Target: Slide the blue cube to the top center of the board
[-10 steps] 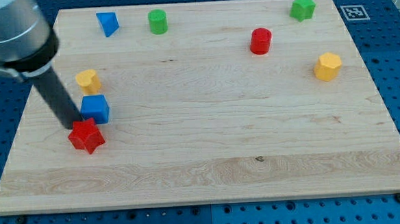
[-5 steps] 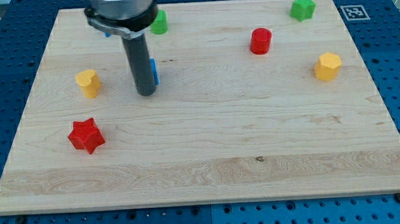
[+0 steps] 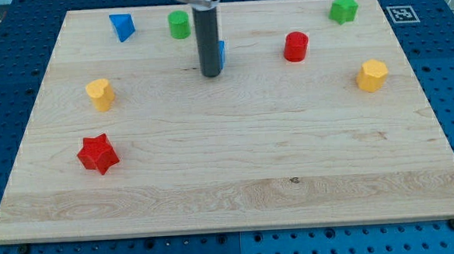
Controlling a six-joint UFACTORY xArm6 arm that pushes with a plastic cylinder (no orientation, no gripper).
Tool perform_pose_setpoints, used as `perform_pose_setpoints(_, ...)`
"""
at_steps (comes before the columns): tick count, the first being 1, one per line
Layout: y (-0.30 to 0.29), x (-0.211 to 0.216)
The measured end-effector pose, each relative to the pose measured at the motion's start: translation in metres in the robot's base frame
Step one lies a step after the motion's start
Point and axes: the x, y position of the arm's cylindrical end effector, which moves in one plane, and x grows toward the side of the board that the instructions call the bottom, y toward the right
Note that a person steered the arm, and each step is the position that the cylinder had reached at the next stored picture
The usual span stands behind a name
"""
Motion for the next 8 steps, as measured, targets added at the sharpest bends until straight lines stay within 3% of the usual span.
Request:
perform_pose_setpoints(2,0.022,-0.031)
perform_pose_setpoints(4,-0.031,-0.027)
perform_pose_setpoints(6,-0.005,-0.065)
perform_pose_setpoints(8,0.016,-0.045)
